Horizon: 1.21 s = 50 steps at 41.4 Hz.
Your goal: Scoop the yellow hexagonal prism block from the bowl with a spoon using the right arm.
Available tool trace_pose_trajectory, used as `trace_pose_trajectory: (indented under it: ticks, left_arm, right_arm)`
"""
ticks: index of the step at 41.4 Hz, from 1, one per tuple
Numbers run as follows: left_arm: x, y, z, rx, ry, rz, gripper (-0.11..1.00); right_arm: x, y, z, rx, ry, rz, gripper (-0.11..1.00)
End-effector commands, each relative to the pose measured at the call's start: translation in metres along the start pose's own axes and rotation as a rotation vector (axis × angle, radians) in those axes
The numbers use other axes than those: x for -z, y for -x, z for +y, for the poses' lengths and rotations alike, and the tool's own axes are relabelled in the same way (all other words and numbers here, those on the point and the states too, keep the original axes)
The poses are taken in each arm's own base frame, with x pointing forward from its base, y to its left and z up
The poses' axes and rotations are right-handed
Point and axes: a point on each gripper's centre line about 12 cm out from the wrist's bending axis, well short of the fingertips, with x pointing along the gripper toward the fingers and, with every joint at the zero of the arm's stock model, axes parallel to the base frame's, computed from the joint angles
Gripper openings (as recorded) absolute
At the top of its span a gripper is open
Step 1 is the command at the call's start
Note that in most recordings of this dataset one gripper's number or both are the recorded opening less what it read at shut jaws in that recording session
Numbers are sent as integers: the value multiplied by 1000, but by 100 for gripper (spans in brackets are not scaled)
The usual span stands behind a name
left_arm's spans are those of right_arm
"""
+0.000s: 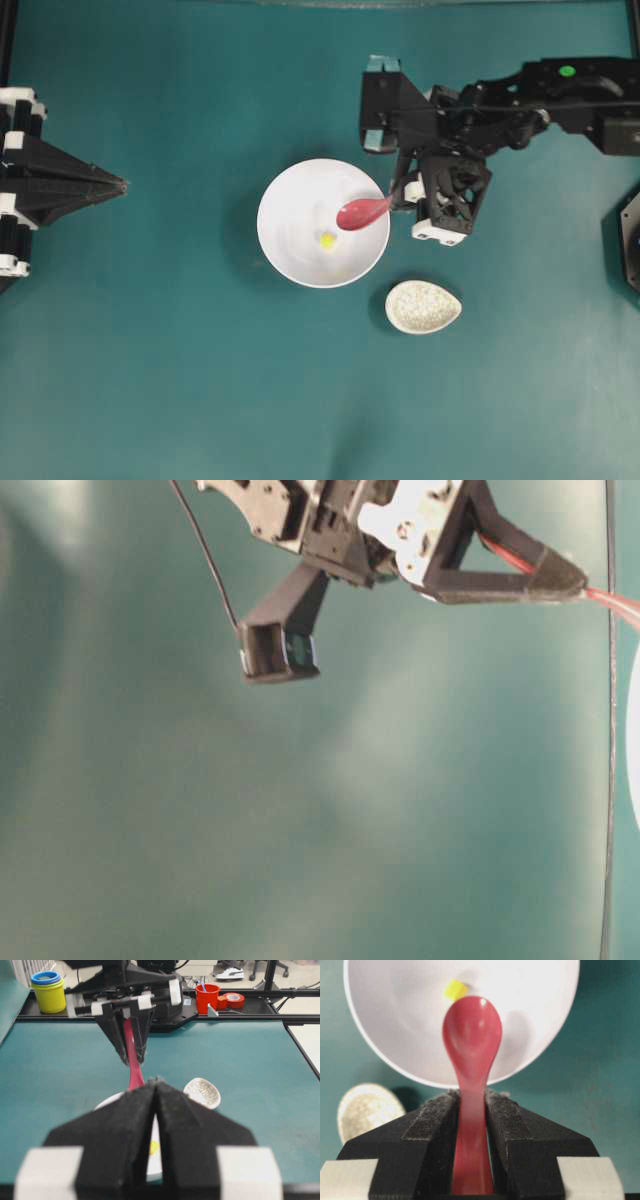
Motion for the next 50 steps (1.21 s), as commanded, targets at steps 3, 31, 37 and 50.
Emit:
trace_pose_trajectory:
  ticks: [3,31,37,50]
  left_arm:
    - [-7,-2,0,0,-3,-18,1]
    - [-8,-1,0,-1,-3,-21,1]
    - [-7,-1,0,-2,-3,-18,1]
    - [-8,-1,0,-1,-3,-21,1]
  right_arm:
    - [-8,5,-1,13,-14,-7,22]
    - [-8,-24,3,10,-14,50,22]
    - [-14,-31,1,19,-14,27,22]
    - [-24,-45,1,29,-5,-13,22]
